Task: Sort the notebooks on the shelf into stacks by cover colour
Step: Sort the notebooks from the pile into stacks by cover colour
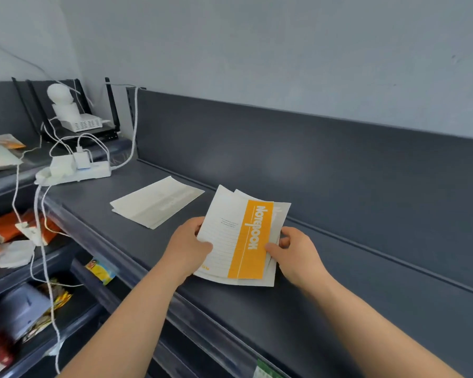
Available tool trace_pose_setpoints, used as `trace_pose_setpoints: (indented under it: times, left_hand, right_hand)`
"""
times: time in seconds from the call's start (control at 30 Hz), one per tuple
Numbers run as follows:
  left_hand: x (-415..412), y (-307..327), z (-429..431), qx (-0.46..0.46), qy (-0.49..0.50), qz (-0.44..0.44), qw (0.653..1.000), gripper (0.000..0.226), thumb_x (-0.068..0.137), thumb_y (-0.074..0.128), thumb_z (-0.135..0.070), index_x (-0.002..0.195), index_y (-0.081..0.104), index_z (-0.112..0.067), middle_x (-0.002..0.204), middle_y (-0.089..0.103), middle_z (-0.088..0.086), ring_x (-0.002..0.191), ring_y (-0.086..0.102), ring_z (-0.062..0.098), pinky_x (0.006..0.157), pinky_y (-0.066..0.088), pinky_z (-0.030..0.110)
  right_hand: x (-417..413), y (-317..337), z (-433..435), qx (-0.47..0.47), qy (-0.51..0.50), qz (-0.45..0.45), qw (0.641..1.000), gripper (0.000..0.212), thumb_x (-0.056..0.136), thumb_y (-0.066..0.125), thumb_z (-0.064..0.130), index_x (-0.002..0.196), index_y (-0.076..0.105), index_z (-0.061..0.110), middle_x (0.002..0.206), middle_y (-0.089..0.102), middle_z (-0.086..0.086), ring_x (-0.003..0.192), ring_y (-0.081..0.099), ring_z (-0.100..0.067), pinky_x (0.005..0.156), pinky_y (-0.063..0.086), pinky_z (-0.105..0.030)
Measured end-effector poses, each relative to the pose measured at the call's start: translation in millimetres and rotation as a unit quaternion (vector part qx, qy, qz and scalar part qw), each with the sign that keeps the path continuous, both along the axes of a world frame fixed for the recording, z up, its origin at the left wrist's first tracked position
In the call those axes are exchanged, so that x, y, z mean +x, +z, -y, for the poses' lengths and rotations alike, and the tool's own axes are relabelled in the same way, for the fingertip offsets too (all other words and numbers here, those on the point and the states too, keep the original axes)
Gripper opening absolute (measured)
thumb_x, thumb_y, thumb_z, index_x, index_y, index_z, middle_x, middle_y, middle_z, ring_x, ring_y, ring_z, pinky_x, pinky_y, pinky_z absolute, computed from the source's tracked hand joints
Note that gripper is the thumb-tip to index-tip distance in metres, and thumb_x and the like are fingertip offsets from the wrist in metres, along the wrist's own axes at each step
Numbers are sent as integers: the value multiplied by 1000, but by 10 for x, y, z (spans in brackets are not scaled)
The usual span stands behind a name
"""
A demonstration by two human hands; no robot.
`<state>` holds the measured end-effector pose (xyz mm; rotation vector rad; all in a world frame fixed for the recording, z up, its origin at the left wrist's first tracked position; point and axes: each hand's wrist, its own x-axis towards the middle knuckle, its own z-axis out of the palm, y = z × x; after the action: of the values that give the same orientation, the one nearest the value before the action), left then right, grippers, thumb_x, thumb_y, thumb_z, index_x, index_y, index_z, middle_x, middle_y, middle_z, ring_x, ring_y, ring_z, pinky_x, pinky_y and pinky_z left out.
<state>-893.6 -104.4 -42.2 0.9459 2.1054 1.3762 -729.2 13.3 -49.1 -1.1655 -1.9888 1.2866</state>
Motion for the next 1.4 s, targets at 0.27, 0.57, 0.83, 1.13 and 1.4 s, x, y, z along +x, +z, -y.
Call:
trace_pose_setpoints:
  times: [0.27,0.57,0.83,1.13,1.4]
  left_hand:
    - [-716,-71,-170,-38,-97,12,995,45,85,51,4,122,53,-22,113,64,-7,100,60,12,72,52,23]
    - [-1074,-152,-260,-52,-154,9,987,39,90,48,-1,124,52,-20,114,64,-6,98,62,13,65,52,23]
    - [-1074,-159,-337,-61,-156,-106,980,32,89,41,3,112,56,-14,111,61,1,94,59,19,58,46,21]
    - [-903,-141,-371,-191,-128,-320,919,32,90,50,-24,119,45,-11,130,42,11,116,39,29,89,38,36]
    - [-775,-199,-305,-235,-157,-348,894,89,73,51,-76,137,33,-17,146,28,5,132,29,27,104,32,41]
  right_hand:
    - [-534,-91,126,-50,-114,-1,992,33,90,58,16,123,52,18,103,68,4,89,67,-13,68,55,-27]
    - [-420,-78,299,-25,-248,-42,967,38,89,44,4,122,54,21,96,67,7,83,65,-11,56,50,-24]
    - [-5,-22,251,30,-312,54,948,39,81,33,1,98,61,21,88,66,6,78,60,-16,60,45,-27]
    - [296,-61,229,17,-323,115,939,20,83,60,19,68,48,16,66,52,5,58,47,-14,50,30,-26]
    - [397,-114,316,21,-350,34,936,34,79,67,8,102,59,33,87,66,17,82,65,-12,76,54,-35]
